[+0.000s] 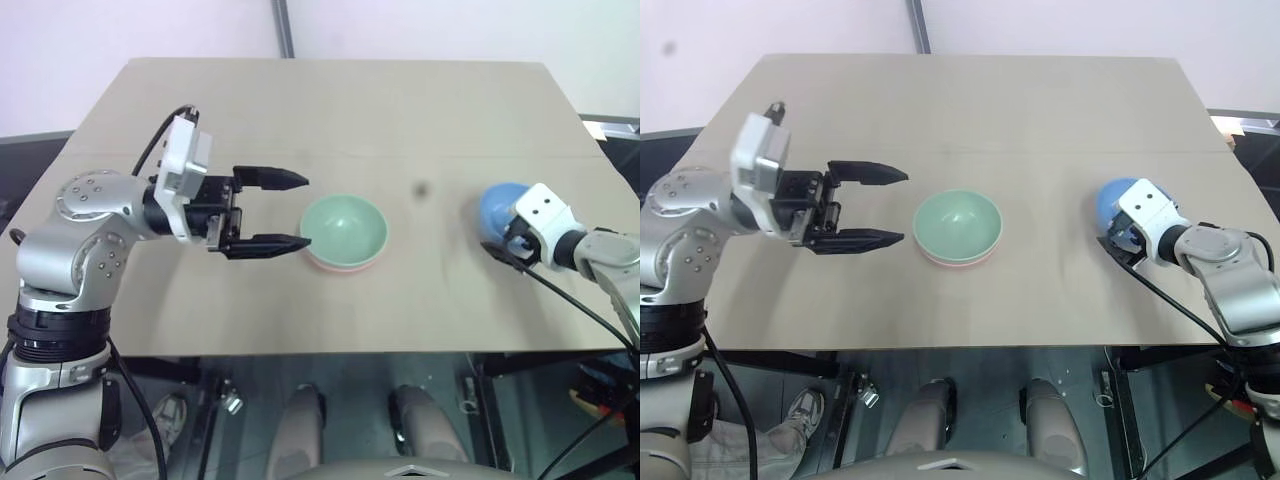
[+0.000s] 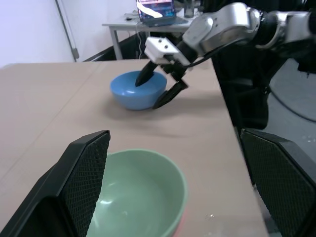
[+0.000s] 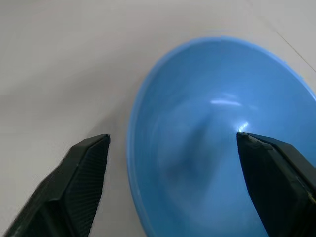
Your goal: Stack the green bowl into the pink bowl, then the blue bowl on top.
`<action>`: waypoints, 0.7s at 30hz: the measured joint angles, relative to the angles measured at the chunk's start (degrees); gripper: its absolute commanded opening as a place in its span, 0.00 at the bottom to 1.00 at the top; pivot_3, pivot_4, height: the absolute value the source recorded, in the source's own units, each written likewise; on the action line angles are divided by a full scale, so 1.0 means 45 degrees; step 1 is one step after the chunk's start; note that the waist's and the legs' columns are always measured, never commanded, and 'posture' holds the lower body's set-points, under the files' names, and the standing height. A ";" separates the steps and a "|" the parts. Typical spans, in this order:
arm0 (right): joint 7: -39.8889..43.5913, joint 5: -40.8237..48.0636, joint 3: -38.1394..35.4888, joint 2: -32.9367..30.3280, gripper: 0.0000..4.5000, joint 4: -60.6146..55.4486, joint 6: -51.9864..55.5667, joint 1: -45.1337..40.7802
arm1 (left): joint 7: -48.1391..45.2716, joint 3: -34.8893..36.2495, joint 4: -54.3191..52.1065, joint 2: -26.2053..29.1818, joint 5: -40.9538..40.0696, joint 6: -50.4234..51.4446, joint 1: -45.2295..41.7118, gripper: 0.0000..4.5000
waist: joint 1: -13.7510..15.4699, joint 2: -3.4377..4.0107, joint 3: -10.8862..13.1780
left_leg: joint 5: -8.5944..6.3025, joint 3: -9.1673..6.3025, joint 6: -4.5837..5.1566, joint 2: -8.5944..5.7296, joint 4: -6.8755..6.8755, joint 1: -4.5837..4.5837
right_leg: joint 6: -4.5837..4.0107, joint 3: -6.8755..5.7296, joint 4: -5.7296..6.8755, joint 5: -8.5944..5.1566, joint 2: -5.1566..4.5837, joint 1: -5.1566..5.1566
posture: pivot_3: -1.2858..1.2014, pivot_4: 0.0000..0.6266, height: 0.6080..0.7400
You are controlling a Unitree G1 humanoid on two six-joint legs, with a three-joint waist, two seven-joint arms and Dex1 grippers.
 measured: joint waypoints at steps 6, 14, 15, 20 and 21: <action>0.0124 -0.0238 0.0109 0.0156 0.05 0.0392 -0.0116 -0.0059 | 0.0024 0.0010 -0.0003 -0.0095 0.0015 -0.0051 0.0329 1.00 | 0.0012 0.0000 0.0000 | 0.0000 0.0000 0.0000 -0.0001 0.0000 -0.0002 | 0.0000 0.0000 -0.0003 0.0000 0.0000 0.0000 | 0.52 0.24 1.00; 0.1122 -0.0055 0.0105 0.0471 0.01 -0.0267 -0.1861 -0.0045 | 0.0058 0.0130 0.0015 -0.0195 0.0043 -0.0227 0.0845 1.00 | -0.0033 0.0002 0.0001 | 0.0000 0.0001 0.0000 0.0001 -0.0010 0.0004 | 0.0000 0.0001 -0.0002 0.0000 0.0001 -0.0002 | 0.52 0.24 1.00; 0.1460 0.0323 0.0081 0.0724 0.01 -0.0750 -0.2038 -0.0104 | 0.0053 0.0170 0.0021 -0.0193 0.0043 -0.0244 0.0983 1.00 | -0.0051 0.0002 0.0002 | 0.0000 0.0001 0.0000 0.0003 -0.0014 0.0006 | 0.0000 0.0001 -0.0002 0.0000 0.0002 -0.0002 | 0.52 0.24 1.00; 0.1983 0.1654 0.0356 0.2181 0.01 -0.2776 -0.1973 -0.1737 | -0.0247 0.0825 0.0061 -0.0077 0.0063 -0.0654 0.2554 1.00 | -0.0219 0.0009 0.0006 | 0.0000 -0.0001 -0.0001 0.0007 -0.0020 0.0010 | -0.0001 -0.0001 0.0000 0.0000 0.0001 -0.0001 | 0.52 0.24 1.00; 0.2039 0.1818 0.0488 0.2292 0.01 -0.3062 -0.1961 -0.1952 | -0.0321 0.0890 0.0056 -0.0067 0.0061 -0.0665 0.2779 1.00 | -0.0216 0.0009 0.0006 | 0.0000 -0.0002 -0.0001 0.0007 -0.0021 0.0010 | -0.0001 -0.0002 0.0000 0.0000 0.0001 -0.0001 | 0.52 0.24 1.00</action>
